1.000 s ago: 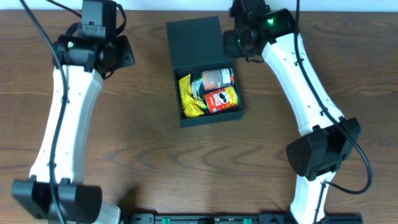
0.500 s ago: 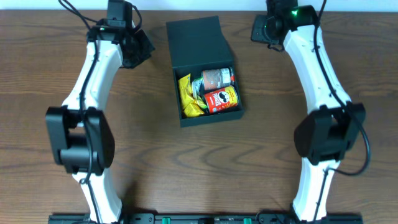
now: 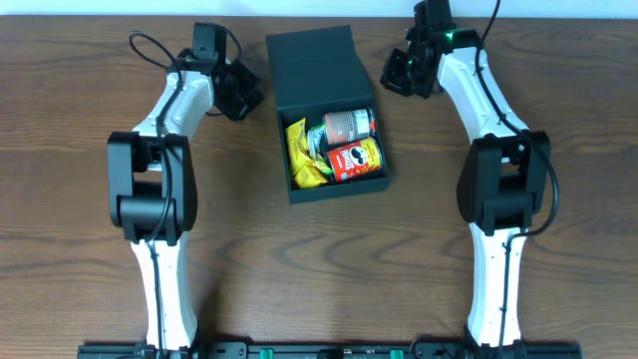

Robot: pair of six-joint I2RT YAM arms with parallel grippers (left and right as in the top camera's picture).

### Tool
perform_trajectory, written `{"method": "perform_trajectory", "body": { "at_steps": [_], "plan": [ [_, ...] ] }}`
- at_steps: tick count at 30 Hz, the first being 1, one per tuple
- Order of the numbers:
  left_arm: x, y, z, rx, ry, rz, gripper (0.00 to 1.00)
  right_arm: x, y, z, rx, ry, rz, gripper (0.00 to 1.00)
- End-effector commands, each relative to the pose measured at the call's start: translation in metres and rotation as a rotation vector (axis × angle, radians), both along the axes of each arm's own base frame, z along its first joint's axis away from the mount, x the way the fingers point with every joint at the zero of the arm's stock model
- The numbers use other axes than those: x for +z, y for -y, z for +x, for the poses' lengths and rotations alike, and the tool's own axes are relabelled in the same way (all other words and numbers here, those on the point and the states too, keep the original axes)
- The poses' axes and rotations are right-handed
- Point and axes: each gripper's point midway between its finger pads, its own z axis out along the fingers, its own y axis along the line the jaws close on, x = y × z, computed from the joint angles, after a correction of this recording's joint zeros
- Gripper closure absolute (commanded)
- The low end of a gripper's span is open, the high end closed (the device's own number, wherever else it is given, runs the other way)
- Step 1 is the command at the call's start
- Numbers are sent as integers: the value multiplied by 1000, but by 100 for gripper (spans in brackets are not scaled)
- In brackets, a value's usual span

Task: Pack container
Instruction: 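Grip the raised box lid with both grippers and start closing it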

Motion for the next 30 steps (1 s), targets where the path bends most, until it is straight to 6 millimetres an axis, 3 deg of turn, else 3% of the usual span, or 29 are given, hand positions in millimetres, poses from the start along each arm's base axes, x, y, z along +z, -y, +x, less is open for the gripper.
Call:
{"method": "perform_trajectory", "body": {
  "at_steps": [1, 11, 21, 30],
  "plan": [
    [-9, 14, -2, 24, -54, -101, 94, -1, -14, -2, -22, -37, 106, 99],
    [12, 37, 21, 33, 41, -201, 94, 5, -47, -2, -3, -78, 321, 99],
    [28, 46, 31, 3, 107, -269, 94, 15, -58, -1, 17, -75, 401, 99],
    [60, 54, 50, -17, 222, -383, 94, 23, -61, 4, 25, -57, 451, 99]
  ]
}}
